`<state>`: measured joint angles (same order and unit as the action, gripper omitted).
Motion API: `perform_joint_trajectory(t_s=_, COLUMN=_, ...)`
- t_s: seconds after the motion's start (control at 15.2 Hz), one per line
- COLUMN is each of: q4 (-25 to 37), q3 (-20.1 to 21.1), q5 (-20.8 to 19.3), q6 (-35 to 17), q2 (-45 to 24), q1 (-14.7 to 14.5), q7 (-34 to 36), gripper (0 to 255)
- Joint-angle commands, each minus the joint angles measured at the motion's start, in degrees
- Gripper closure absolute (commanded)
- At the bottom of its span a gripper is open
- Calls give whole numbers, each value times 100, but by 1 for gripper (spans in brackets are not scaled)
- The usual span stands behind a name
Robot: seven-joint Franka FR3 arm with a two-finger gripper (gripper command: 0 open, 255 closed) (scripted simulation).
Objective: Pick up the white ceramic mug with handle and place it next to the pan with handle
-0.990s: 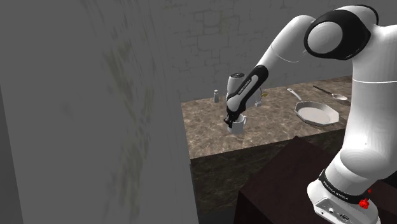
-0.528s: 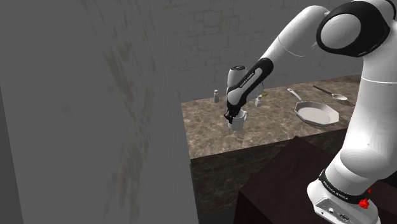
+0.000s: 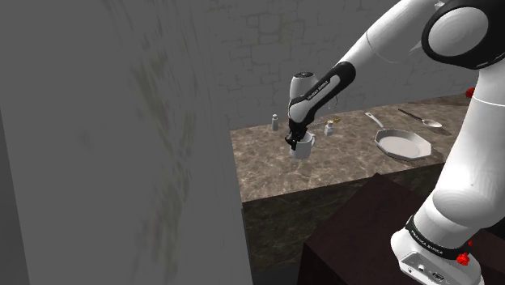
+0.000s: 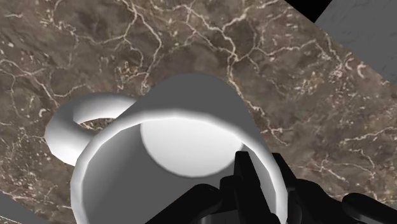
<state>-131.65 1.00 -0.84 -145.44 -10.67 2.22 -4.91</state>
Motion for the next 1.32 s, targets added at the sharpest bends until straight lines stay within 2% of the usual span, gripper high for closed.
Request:
perform_joint_trajectory(t_s=0.0, q4=17, q3=2, q5=5, q6=138, q2=121, q1=1, q7=-4, gripper=255)
perform_joint_trajectory(t_s=0.86, q4=281, q3=8, q5=35, q6=1082, q2=801, q1=3, q7=-29, gripper=255)
perform_joint_trajectory(t_s=1.25, q4=-448, q3=-379, q5=80, q6=943, q2=1393, q1=397, q7=-839, gripper=255)
